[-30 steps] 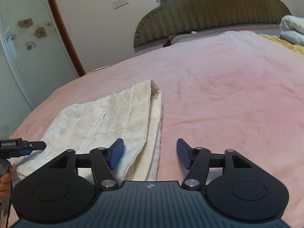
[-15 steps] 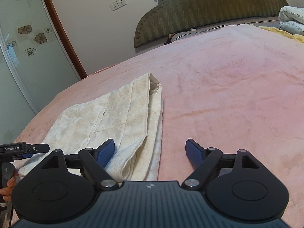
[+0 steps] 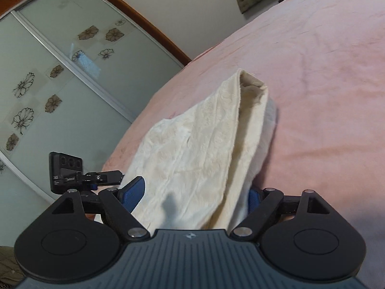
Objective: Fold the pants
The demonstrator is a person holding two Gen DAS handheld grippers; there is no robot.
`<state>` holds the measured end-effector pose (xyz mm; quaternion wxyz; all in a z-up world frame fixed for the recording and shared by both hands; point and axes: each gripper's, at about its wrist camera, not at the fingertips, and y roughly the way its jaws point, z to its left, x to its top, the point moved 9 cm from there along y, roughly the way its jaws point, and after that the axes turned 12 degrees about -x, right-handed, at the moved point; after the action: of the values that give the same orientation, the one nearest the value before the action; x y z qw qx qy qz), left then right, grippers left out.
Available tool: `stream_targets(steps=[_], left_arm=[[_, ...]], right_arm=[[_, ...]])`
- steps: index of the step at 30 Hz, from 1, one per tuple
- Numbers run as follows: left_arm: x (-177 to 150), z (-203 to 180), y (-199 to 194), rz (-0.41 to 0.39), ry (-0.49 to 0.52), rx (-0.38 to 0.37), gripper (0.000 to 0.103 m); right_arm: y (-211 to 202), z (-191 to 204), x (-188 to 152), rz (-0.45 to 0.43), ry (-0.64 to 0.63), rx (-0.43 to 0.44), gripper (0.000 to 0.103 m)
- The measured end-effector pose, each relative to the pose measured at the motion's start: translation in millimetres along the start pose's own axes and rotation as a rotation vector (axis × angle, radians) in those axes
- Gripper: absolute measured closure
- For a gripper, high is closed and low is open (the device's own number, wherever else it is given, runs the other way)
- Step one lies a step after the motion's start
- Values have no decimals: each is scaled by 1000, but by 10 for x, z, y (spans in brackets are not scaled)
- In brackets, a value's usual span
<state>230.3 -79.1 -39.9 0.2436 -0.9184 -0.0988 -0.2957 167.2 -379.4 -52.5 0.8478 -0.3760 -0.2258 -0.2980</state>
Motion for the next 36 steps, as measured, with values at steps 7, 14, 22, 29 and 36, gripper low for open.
stream_targets(steps=[7, 14, 22, 29, 36], left_arm=[[2, -59, 168, 4, 87, 114, 35], [16, -231, -27, -82, 213, 215, 89], [440, -439, -428, -252, 320, 289, 91], [870, 53, -467, -225, 291, 431, 88], [729, 483, -346, -151, 298, 570, 51]], right_arm=[[302, 75, 166, 8, 33, -3, 41], [217, 155, 86, -48, -22, -103, 80], [185, 750, 504, -147, -167, -40, 80], [861, 939, 960, -146, -132, -51, 80], [1368, 492, 807, -44, -38, -241, 58]])
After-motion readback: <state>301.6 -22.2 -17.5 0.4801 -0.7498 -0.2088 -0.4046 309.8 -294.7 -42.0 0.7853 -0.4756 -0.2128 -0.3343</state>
